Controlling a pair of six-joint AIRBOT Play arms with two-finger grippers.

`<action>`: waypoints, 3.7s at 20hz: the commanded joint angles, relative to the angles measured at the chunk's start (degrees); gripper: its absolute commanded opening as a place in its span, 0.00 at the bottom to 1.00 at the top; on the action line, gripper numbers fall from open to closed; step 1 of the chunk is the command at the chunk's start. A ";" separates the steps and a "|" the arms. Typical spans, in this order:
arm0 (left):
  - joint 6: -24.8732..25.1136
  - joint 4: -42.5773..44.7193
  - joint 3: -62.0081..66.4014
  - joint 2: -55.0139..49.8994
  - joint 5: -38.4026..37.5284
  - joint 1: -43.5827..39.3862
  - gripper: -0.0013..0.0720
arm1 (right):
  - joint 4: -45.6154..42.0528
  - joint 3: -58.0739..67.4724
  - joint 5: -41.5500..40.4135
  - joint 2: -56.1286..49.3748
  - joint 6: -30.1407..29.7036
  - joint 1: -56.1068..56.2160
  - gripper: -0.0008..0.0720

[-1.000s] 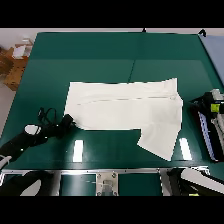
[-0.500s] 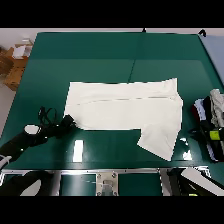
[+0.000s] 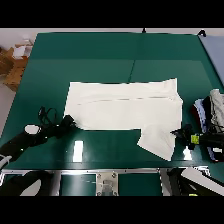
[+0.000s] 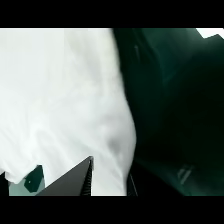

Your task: Fold the shirts.

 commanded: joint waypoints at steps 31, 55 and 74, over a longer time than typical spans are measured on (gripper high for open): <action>-2.95 26.67 37.22 -15.34 -16.28 3.80 0.05 | -0.24 38.62 -2.03 -5.90 22.53 23.19 0.04; -2.32 22.71 69.57 -34.88 -35.98 10.95 0.92 | 0.57 60.30 13.88 -40.26 -9.44 16.72 0.96; 0.04 19.08 69.57 -34.88 -38.05 10.95 0.92 | 1.88 71.34 25.29 -42.75 -14.84 13.29 0.96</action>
